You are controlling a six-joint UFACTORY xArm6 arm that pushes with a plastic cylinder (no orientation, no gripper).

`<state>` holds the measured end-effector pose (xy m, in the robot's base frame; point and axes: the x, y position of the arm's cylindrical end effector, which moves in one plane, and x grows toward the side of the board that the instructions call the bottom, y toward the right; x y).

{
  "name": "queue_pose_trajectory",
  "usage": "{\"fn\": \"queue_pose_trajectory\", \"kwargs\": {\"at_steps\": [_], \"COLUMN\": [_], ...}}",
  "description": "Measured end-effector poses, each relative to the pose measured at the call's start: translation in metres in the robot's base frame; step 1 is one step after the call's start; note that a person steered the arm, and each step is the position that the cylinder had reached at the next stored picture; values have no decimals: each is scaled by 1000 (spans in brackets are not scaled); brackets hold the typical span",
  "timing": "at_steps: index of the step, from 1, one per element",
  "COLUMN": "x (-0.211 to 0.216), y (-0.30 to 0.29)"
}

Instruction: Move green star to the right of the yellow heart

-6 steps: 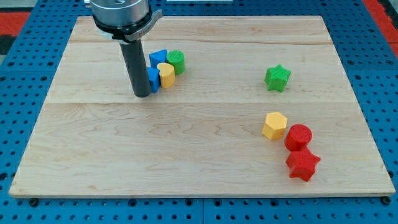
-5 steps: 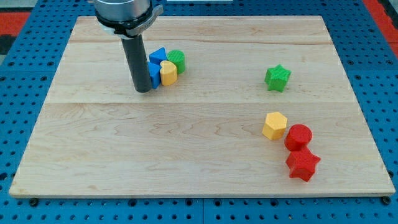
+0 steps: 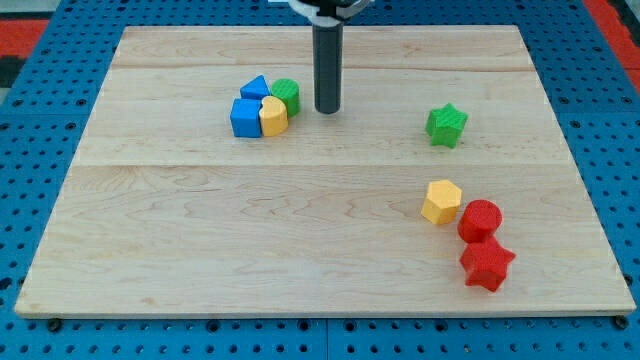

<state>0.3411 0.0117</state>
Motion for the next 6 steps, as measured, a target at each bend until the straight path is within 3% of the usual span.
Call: {"fn": "queue_pose_trajectory", "kwargs": {"at_steps": [6], "x": [-122], "y": [53]}}
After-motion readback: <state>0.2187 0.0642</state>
